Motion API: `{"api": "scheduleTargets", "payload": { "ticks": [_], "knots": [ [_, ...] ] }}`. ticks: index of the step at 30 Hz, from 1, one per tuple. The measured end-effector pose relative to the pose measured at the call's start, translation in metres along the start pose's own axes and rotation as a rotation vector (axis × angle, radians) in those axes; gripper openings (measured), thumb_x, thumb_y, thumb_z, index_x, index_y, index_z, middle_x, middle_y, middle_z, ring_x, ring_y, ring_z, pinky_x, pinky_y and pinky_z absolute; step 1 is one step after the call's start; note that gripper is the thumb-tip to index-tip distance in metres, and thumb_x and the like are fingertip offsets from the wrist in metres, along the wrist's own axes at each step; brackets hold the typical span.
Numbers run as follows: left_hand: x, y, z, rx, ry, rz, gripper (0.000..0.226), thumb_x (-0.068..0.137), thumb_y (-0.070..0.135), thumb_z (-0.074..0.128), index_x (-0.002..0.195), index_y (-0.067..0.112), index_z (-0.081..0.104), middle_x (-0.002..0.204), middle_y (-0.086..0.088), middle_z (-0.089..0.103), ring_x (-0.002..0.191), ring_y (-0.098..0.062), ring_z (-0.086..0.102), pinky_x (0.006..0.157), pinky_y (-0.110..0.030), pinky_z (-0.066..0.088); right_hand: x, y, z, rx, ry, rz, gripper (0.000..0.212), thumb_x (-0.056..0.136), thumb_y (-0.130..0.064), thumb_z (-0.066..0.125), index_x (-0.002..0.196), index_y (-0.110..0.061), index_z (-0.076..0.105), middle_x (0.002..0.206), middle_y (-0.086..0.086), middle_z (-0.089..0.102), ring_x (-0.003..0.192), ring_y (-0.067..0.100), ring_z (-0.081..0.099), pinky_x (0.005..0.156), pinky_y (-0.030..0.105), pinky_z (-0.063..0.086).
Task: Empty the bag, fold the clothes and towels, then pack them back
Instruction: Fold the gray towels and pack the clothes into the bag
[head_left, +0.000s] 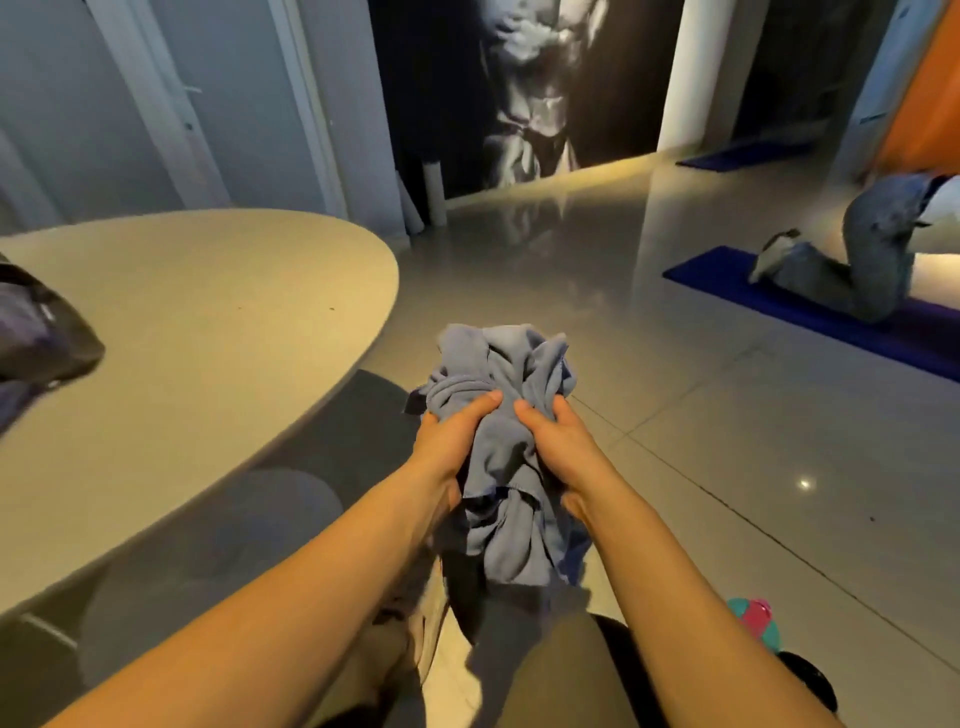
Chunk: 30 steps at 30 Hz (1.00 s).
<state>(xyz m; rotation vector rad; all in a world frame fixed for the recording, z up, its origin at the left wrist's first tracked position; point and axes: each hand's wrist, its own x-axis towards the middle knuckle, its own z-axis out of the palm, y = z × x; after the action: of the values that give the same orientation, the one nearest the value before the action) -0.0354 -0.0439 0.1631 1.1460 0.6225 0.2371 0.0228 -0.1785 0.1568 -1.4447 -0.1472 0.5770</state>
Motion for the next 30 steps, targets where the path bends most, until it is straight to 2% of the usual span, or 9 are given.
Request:
{"api": "scheduleTargets", "payload": {
  "ticks": [2, 5, 8, 12, 16, 18, 22, 25, 30],
  "knots": [
    [-0.021, 0.032, -0.005, 0.000, 0.005, 0.067, 0.102, 0.055, 0.042, 0.099, 0.143, 0.018, 0.053, 0.122, -0.019, 0.070, 0.096, -0.038, 0.075, 0.077, -0.053, 0.063, -0.018, -0.031, 0.020, -0.015, -0.031, -0.059, 0.097, 0.078, -0.058, 0.070, 0.159, -0.029, 0.025, 0.159, 0.007, 0.039, 0.133, 0.033, 0.053, 0.104, 0.053, 0.051],
    [-0.052, 0.078, -0.020, -0.017, -0.008, 0.168, 0.065, 0.073, 0.035, 0.091, 0.130, 0.016, 0.066, 0.118, -0.016, 0.073, 0.098, -0.037, 0.074, 0.084, -0.053, 0.062, -0.042, -0.072, 0.051, -0.043, -0.084, -0.138, 0.091, 0.084, -0.053, 0.068, 0.159, -0.027, 0.026, 0.159, 0.008, 0.040, 0.132, 0.033, 0.054, 0.103, 0.053, 0.052],
    [-0.077, 0.125, -0.039, -0.019, -0.004, 0.236, 0.072, 0.065, 0.042, 0.093, 0.128, 0.016, 0.067, 0.115, -0.016, 0.074, 0.099, -0.037, 0.074, 0.087, -0.053, 0.061, -0.064, -0.113, 0.086, -0.089, -0.129, -0.202, 0.090, 0.081, -0.054, 0.070, 0.157, -0.025, 0.031, 0.155, 0.009, 0.045, 0.128, 0.033, 0.056, 0.102, 0.053, 0.053],
    [-0.106, 0.193, -0.072, -0.049, 0.015, 0.274, 0.093, 0.054, 0.043, 0.098, 0.135, 0.015, 0.062, 0.116, -0.018, 0.074, 0.099, -0.039, 0.074, 0.083, -0.055, 0.061, -0.085, -0.167, 0.139, -0.126, -0.184, -0.313, 0.065, 0.092, -0.045, 0.067, 0.148, -0.022, 0.045, 0.140, 0.008, 0.059, 0.118, 0.029, 0.063, 0.101, 0.050, 0.054],
    [-0.134, 0.267, -0.110, -0.064, 0.032, 0.334, 0.076, 0.070, 0.033, 0.093, 0.136, 0.015, 0.059, 0.110, -0.016, 0.076, 0.090, -0.037, 0.076, 0.067, -0.046, 0.062, -0.097, -0.217, 0.206, -0.068, -0.267, -0.378, 0.051, 0.097, -0.034, 0.066, 0.143, -0.018, 0.051, 0.126, 0.005, 0.069, 0.108, 0.024, 0.070, 0.096, 0.044, 0.058],
    [-0.140, 0.304, -0.131, -0.053, 0.063, 0.368, 0.089, 0.063, 0.035, 0.096, 0.140, 0.016, 0.055, 0.111, -0.016, 0.076, 0.087, -0.037, 0.077, 0.065, -0.046, 0.062, -0.098, -0.241, 0.242, -0.053, -0.302, -0.402, 0.047, 0.099, -0.031, 0.065, 0.142, -0.017, 0.053, 0.123, 0.005, 0.071, 0.105, 0.023, 0.071, 0.094, 0.042, 0.059],
    [-0.145, 0.382, -0.165, -0.017, 0.116, 0.461, 0.085, 0.063, 0.038, 0.095, 0.137, 0.015, 0.060, 0.110, -0.016, 0.076, 0.091, -0.037, 0.076, 0.070, -0.048, 0.062, -0.092, -0.294, 0.311, -0.063, -0.339, -0.475, 0.049, 0.099, -0.033, 0.064, 0.144, -0.018, 0.050, 0.129, 0.006, 0.068, 0.107, 0.024, 0.070, 0.092, 0.040, 0.059],
    [-0.146, 0.435, -0.184, -0.056, 0.168, 0.553, 0.124, 0.034, 0.045, 0.104, 0.144, 0.020, 0.051, 0.116, -0.016, 0.074, 0.093, -0.039, 0.075, 0.077, -0.057, 0.061, -0.084, -0.331, 0.355, -0.059, -0.340, -0.580, 0.046, 0.099, -0.036, 0.062, 0.142, -0.021, 0.052, 0.128, 0.003, 0.067, 0.105, 0.018, 0.068, 0.079, 0.030, 0.059],
    [-0.138, 0.475, -0.202, -0.050, 0.282, 0.814, 0.111, 0.041, 0.052, 0.096, 0.139, 0.023, 0.054, 0.120, -0.006, 0.072, 0.098, -0.026, 0.075, 0.081, -0.047, 0.063, -0.057, -0.354, 0.410, -0.048, -0.302, -0.668, 0.090, 0.073, -0.065, 0.068, 0.152, -0.032, 0.039, 0.154, 0.006, 0.045, 0.140, 0.030, 0.046, 0.105, 0.051, 0.051]
  ]
}}
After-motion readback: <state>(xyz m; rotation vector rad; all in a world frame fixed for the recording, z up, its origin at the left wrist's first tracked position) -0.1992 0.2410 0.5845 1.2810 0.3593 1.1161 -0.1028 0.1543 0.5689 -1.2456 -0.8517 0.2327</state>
